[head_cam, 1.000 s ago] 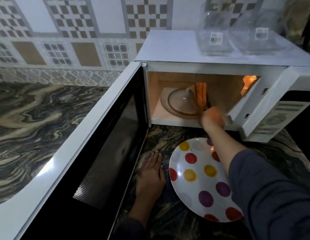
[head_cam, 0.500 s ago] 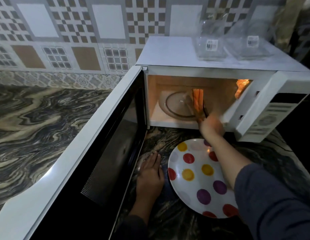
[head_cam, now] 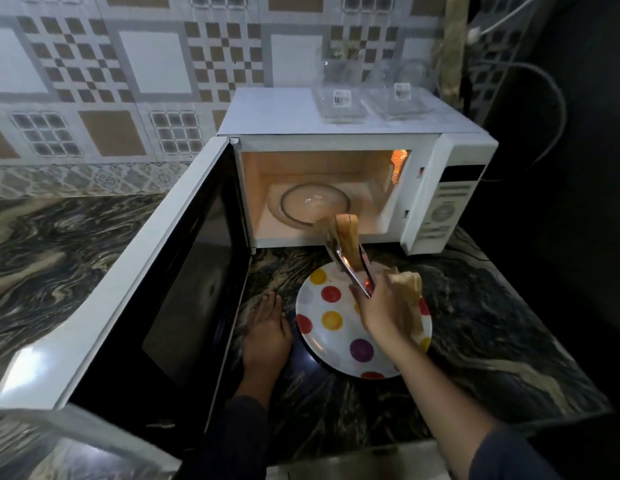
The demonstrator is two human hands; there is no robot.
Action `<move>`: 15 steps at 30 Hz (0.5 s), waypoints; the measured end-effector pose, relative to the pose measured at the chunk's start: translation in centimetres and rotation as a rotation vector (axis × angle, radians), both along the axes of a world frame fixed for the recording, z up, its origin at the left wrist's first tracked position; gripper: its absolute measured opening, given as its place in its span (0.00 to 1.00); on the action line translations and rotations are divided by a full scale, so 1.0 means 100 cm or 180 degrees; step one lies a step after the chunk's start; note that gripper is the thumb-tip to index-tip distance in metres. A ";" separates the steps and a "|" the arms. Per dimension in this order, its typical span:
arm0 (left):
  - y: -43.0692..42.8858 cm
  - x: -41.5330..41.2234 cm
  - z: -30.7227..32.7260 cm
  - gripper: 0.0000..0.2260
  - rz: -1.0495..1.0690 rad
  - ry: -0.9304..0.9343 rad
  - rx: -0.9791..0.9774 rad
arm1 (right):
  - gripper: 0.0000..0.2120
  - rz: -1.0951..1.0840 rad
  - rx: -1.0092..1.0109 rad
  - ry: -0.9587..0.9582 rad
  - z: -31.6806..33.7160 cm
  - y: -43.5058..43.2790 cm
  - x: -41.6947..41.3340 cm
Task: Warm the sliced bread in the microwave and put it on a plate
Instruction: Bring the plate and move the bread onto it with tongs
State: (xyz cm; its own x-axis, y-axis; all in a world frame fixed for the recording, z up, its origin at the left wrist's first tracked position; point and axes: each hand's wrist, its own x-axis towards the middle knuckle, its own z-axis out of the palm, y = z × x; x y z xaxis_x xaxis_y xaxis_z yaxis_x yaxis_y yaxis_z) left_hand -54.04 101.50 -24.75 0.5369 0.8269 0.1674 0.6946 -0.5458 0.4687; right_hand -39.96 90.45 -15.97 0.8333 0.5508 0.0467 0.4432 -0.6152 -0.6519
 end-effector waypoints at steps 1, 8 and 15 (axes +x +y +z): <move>0.000 0.001 -0.002 0.28 -0.0003 0.0011 0.0054 | 0.23 -0.0033 -0.0072 0.0032 -0.005 -0.011 -0.008; -0.003 0.001 -0.005 0.27 -0.0088 0.0258 0.0019 | 0.25 -0.0210 -0.0471 0.0322 -0.030 -0.065 -0.045; -0.003 0.001 -0.009 0.21 -0.0081 0.0288 0.0114 | 0.23 -0.0573 -0.0712 0.0204 -0.039 -0.078 -0.050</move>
